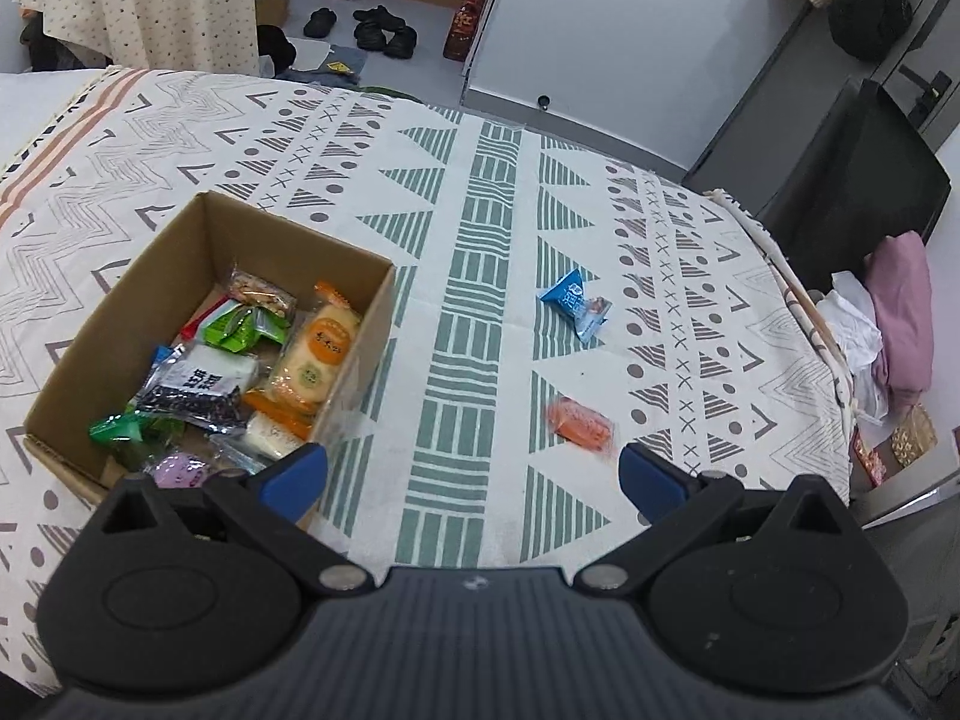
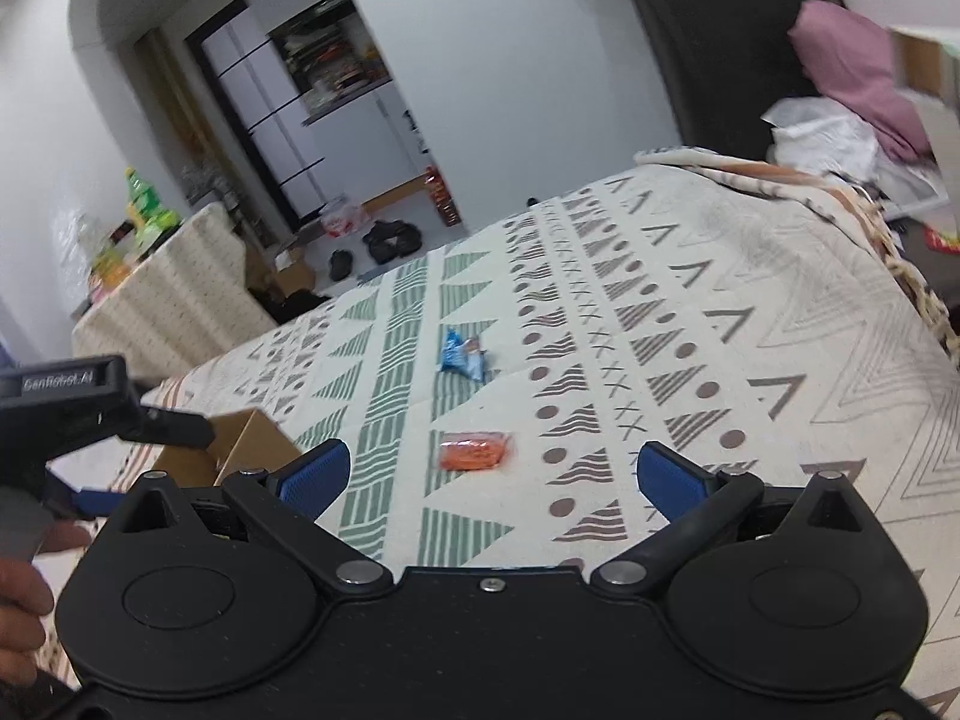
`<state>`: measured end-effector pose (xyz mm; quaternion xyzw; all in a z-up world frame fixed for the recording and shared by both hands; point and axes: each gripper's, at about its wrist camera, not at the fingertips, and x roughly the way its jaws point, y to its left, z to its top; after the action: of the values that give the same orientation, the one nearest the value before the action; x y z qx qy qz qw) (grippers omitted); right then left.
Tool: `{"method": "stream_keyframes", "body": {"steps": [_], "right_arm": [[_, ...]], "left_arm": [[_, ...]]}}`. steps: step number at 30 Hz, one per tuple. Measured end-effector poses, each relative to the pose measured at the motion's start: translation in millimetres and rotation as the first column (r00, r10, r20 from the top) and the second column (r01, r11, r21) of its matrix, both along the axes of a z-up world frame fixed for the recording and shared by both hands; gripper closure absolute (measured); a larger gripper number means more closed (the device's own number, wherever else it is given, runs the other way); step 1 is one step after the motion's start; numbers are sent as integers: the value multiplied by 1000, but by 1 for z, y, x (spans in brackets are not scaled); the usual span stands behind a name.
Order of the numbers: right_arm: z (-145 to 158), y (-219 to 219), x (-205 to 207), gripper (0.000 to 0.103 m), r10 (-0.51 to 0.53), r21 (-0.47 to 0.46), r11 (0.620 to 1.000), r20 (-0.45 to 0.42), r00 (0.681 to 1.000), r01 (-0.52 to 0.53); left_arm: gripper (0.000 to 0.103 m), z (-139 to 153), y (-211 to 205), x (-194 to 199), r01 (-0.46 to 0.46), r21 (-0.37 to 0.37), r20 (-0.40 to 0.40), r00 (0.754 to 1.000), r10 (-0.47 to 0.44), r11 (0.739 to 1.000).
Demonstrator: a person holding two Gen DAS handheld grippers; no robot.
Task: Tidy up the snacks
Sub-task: 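Move both tools back toward the orange and blue packets on the bedspread, then lower the left tool onto the orange packet and close it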
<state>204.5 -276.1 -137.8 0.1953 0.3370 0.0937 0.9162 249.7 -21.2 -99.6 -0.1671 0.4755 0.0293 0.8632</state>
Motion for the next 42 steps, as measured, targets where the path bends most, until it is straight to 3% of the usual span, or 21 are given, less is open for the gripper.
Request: {"method": "stream_keyframes", "body": {"steps": [5, 11, 22, 24, 28, 32, 42], "right_arm": [[-15, -8, 12, 2, -25, 51, 998, -35, 999, 26], [-32, 1, 28, 16, 20, 49, 999, -66, 998, -17], [-52, -2, 51, 28, 27, 56, 998, -111, 993, -21], [-55, 0, 58, 28, 29, 30, 999, -115, 993, -25], [-64, -2, 74, 31, 16, 32, 999, -136, 991, -11], [-75, -3, 84, 40, 27, 32, 999, -167, 986, -22], [-89, -13, 100, 41, 30, 54, 998, -190, 981, -21]], "left_arm": [[1, -5, -9, 7, 35, 12, 32, 999, -36, 999], [3, -18, -24, 18, 68, 11, 40, 997, -68, 998], [22, -60, -53, 54, 81, -46, -18, 996, -82, 996], [25, -69, -57, 61, 68, -65, -41, 997, -71, 996], [44, -83, -60, 71, 12, -131, -83, 996, -23, 991], [45, -93, -67, 79, -36, -150, -99, 995, 21, 988], [45, -118, -86, 111, -111, -198, -160, 984, 79, 974]]}}
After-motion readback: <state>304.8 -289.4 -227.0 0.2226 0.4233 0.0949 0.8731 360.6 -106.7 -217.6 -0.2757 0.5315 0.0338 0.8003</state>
